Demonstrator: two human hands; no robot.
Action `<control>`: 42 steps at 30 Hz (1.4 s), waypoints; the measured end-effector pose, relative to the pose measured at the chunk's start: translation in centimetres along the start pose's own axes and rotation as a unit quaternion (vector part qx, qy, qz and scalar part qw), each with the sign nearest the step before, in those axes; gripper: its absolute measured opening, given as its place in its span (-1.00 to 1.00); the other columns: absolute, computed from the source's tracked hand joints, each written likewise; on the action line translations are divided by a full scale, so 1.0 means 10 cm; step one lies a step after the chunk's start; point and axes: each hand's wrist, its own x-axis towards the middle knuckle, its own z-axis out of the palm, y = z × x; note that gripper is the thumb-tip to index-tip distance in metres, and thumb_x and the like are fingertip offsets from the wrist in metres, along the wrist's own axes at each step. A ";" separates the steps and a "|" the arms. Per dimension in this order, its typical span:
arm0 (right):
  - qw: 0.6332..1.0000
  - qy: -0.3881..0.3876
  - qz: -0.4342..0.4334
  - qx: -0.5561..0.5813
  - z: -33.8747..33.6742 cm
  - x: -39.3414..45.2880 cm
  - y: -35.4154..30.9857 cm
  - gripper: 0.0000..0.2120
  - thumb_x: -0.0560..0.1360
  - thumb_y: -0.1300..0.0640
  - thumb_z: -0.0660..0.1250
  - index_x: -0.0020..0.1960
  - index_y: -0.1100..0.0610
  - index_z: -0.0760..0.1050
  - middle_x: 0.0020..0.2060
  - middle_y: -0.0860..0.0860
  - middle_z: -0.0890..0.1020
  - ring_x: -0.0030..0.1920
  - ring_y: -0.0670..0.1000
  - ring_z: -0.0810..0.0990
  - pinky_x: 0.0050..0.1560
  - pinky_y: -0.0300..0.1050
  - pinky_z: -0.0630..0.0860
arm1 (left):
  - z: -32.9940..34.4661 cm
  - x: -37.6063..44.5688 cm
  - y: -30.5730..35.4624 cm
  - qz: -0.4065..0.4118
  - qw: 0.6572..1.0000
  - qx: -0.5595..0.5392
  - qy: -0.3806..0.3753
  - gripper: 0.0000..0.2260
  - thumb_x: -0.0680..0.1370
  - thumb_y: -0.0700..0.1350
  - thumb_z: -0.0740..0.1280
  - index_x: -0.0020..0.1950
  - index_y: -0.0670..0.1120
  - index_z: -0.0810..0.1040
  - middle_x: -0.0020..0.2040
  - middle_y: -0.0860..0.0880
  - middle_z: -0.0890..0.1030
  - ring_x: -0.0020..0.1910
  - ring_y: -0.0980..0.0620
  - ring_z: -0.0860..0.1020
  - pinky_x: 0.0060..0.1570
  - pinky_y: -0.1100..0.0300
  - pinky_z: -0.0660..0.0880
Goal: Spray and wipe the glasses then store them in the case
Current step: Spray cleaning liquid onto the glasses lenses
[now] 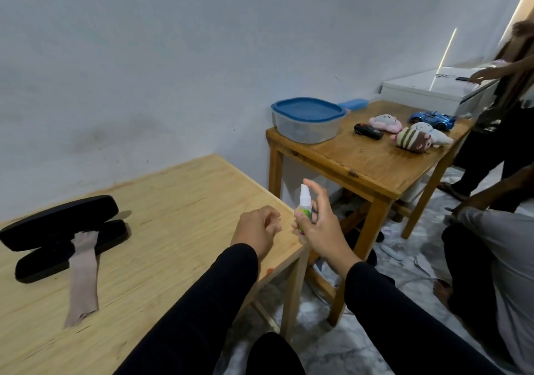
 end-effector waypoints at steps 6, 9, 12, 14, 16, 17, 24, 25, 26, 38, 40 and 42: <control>1.000 -0.010 -0.001 -0.016 0.03 -0.01 -0.08 -0.39 0.57 0.22 0.23 0.44 -0.25 0.09 0.20 -0.05 0.41 -0.20 -0.12 0.62 -0.03 -0.08 0.63 | -0.05 -0.02 -0.03 0.034 0.999 0.024 -0.012 -0.68 0.51 -0.10 0.36 0.27 -0.01 0.48 0.11 0.00 0.61 0.03 0.09 0.53 0.08 0.26 0.41; 0.999 -0.007 -0.004 -0.042 0.05 0.01 -0.13 -0.40 0.57 0.24 0.23 0.47 -0.19 0.09 0.19 -0.06 0.38 -0.19 -0.04 0.63 -0.12 -0.18 0.62 | -0.09 -0.04 -0.02 0.045 0.998 0.051 -0.005 -0.65 0.53 -0.06 0.32 0.32 0.01 0.44 0.23 -0.02 0.56 0.19 0.02 0.51 0.17 0.18 0.41; 0.998 -0.006 -0.012 -0.065 0.09 0.05 -0.15 -0.39 0.57 0.22 0.24 0.44 -0.24 0.09 0.35 0.05 0.38 -0.12 -0.02 0.63 -0.14 -0.25 0.59 | -0.19 -0.04 -0.02 0.058 0.992 0.103 0.040 -0.65 0.55 -0.04 0.29 0.33 0.02 0.42 0.28 -0.02 0.51 0.24 0.01 0.47 0.20 0.19 0.39; 0.996 -0.006 -0.022 -0.084 0.12 0.09 -0.16 -0.38 0.56 0.21 0.25 0.43 -0.27 0.08 0.43 0.06 0.33 0.12 0.10 0.59 0.13 -0.04 0.56 | -0.28 -0.03 -0.03 0.068 0.985 0.145 0.062 -0.65 0.56 -0.03 0.27 0.35 0.00 0.39 0.32 -0.03 0.47 0.27 0.02 0.43 0.25 0.19 0.36; 0.995 -0.014 -0.031 -0.093 0.14 0.11 -0.22 -0.39 0.56 0.22 0.25 0.45 -0.21 0.09 0.46 0.02 0.30 0.28 0.02 0.46 0.25 -0.07 0.42 | -0.40 0.00 -0.04 0.093 0.973 0.204 0.058 -0.63 0.59 -0.01 0.20 0.38 -0.07 0.35 0.35 -0.07 0.42 0.34 -0.01 0.35 0.33 0.15 0.29; 0.995 -0.021 -0.031 -0.092 0.16 0.11 -0.25 -0.39 0.56 0.23 0.24 0.46 -0.19 0.10 0.47 -0.01 0.27 0.33 -0.03 0.39 0.27 -0.09 0.38 | -0.47 0.00 -0.04 0.100 0.966 0.232 0.058 -0.62 0.61 0.00 0.15 0.39 -0.10 0.33 0.37 -0.09 0.40 0.37 -0.02 0.32 0.36 0.13 0.26; 0.992 -0.050 -0.051 -0.105 0.35 0.22 -0.45 -0.40 0.54 0.21 0.24 0.42 -0.24 0.11 0.48 -0.07 0.23 0.27 0.20 0.46 0.27 0.27 0.42 | -0.97 -0.09 -0.10 0.083 0.936 0.328 0.097 -0.61 0.64 -0.02 0.00 0.39 -0.18 0.30 0.35 -0.13 0.41 0.36 -0.07 0.31 0.35 0.11 0.23; 0.992 -0.054 -0.057 -0.102 0.38 0.22 -0.50 -0.41 0.54 0.22 0.24 0.43 -0.20 0.12 0.47 -0.06 0.24 0.31 0.18 0.43 0.28 0.26 0.41 | -1.06 -0.12 -0.11 0.076 0.933 0.337 0.102 -0.61 0.64 -0.02 -0.01 0.39 -0.18 0.30 0.35 -0.13 0.41 0.35 -0.08 0.32 0.34 0.10 0.25; 0.991 -0.056 -0.063 -0.100 0.43 0.24 -0.53 -0.42 0.55 0.24 0.24 0.45 -0.15 0.13 0.47 -0.05 0.24 0.34 0.15 0.40 0.31 0.23 0.39 | -1.14 -0.15 -0.11 0.068 0.930 0.343 0.109 -0.61 0.64 -0.02 0.00 0.39 -0.18 0.30 0.34 -0.14 0.41 0.34 -0.08 0.33 0.33 0.09 0.26; 0.976 -0.131 -0.157 -0.070 1.32 0.17 -1.15 -0.44 0.55 0.26 0.19 0.44 -0.14 0.14 0.43 -0.04 0.31 0.19 0.21 0.51 0.27 0.14 0.44 | -2.33 -0.93 -0.48 -0.041 0.891 0.403 0.205 -0.61 0.63 0.00 0.02 0.35 -0.20 0.34 0.29 -0.15 0.45 0.31 -0.09 0.35 0.31 0.08 0.28; 0.973 -0.151 -0.165 -0.050 1.53 0.12 -1.26 -0.44 0.55 0.25 0.18 0.43 -0.17 0.14 0.38 -0.02 0.36 0.15 0.21 0.53 0.23 0.13 0.46 | -2.53 -1.13 -0.56 -0.063 0.887 0.394 0.231 -0.62 0.63 -0.01 0.03 0.34 -0.20 0.35 0.29 -0.15 0.46 0.30 -0.08 0.36 0.30 0.09 0.28; 0.969 -0.174 -0.174 -0.034 1.76 0.05 -1.36 -0.44 0.55 0.26 0.18 0.43 -0.17 0.15 0.29 -0.04 0.39 0.09 0.19 0.54 0.19 0.09 0.47 | -2.71 -1.35 -0.66 -0.082 0.882 0.389 0.252 -0.62 0.63 -0.01 0.03 0.36 -0.19 0.34 0.30 -0.15 0.44 0.32 -0.08 0.34 0.30 0.10 0.28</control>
